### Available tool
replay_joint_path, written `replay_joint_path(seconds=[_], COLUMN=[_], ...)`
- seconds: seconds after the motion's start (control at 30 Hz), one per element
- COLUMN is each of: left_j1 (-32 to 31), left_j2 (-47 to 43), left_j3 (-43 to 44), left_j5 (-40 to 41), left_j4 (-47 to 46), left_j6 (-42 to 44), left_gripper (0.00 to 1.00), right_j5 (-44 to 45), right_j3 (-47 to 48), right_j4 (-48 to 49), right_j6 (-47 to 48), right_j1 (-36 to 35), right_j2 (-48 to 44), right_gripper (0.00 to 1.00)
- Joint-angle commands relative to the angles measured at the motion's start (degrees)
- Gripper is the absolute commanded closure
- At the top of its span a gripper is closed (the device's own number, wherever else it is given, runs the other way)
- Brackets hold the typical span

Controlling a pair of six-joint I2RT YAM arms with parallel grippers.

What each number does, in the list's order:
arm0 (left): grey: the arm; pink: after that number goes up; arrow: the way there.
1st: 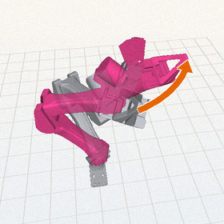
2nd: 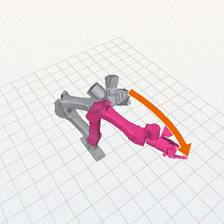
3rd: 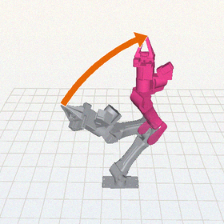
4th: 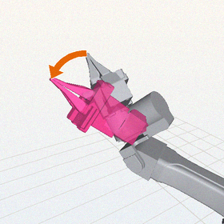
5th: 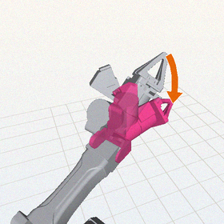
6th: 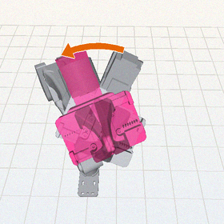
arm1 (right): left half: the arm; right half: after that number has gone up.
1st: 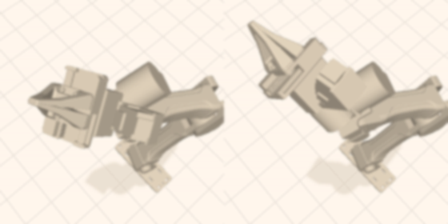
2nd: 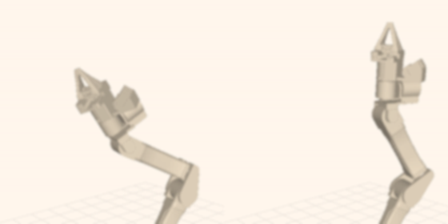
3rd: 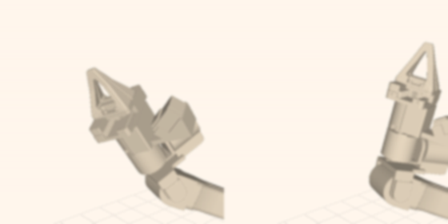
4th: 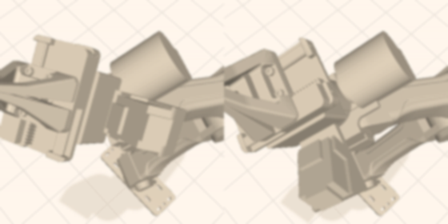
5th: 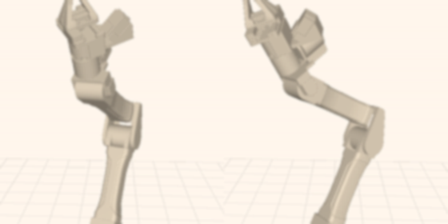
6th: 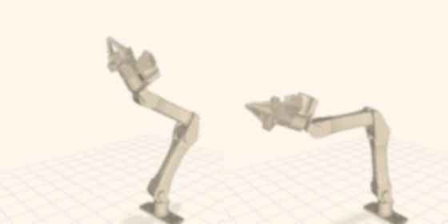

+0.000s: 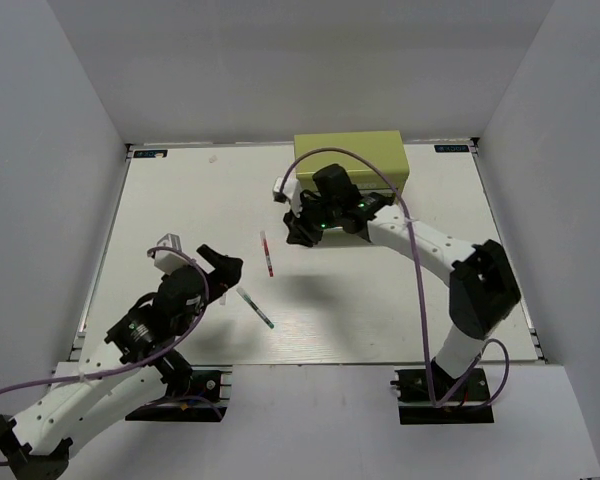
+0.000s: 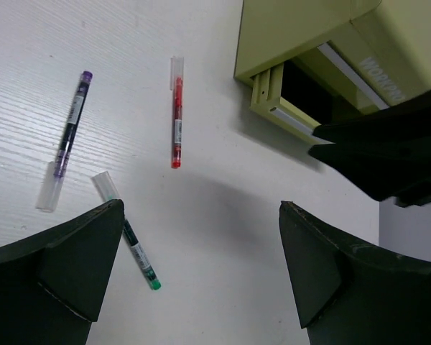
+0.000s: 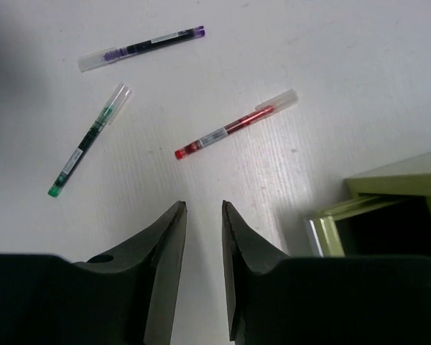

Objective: Sort the stationery into containers
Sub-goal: Pick up the pen from the center of the board.

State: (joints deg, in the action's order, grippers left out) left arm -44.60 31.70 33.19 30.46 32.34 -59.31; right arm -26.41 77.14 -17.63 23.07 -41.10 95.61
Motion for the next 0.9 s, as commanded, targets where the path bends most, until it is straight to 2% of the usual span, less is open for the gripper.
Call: replay_joint_path(seconds=[0.0, 0.1, 0.17, 0.23, 0.27, 0.37, 0.6, 0.87], left_j1=[0.21, 0.21, 0.21, 0.21, 0.21, 0.21, 0.21, 0.21], left_j2=[-2.96, -3.58, -3.58, -3.58, -3.58, -4.19, -3.67, -3.05], left_j3=[-1.20, -0.68, -0.14, 0.47, 0.47, 0.47, -0.05, -0.05], left_j5=[2.50, 2.50, 2.50, 2.50, 2.50, 2.50, 2.50, 2.50], left_j4=[6.15, 8.96, 11.59, 13.01, 13.62, 13.63, 13.63, 12.58], left_j6=[-1.34, -1.34, -1.34, -1.86, -1.86, -1.86, -1.34, 0.33], left_gripper=[0.01, 0.01, 0.01, 0.01, 0.01, 0.01, 0.01, 0.01], right_j5=[4.35, 8.56, 11.54, 14.01, 15.15, 17.26, 23.85, 25.79], right_j3=[5.37, 8.37, 10.03, 12.40, 13.03, 16.01, 18.91, 20.67], right_j4=[-3.20, -2.94, -1.63, -0.92, -1.09, -1.80, -0.48, 0.05], right_j6=[-5.22, -8.03, -9.27, -11.03, -11.64, -14.54, -20.69, -24.48], right_j1=[-3.28, -5.30, -6.61, -7.50, -7.76, -8.29, -9.43, -10.58], right_j2=[5.10, 10.01, 12.22, 15.38, 16.26, 20.13, 24.53, 27.61], right_gripper=[0.67, 0.65, 0.58, 0.57, 0.51, 0.48, 0.48, 0.46])
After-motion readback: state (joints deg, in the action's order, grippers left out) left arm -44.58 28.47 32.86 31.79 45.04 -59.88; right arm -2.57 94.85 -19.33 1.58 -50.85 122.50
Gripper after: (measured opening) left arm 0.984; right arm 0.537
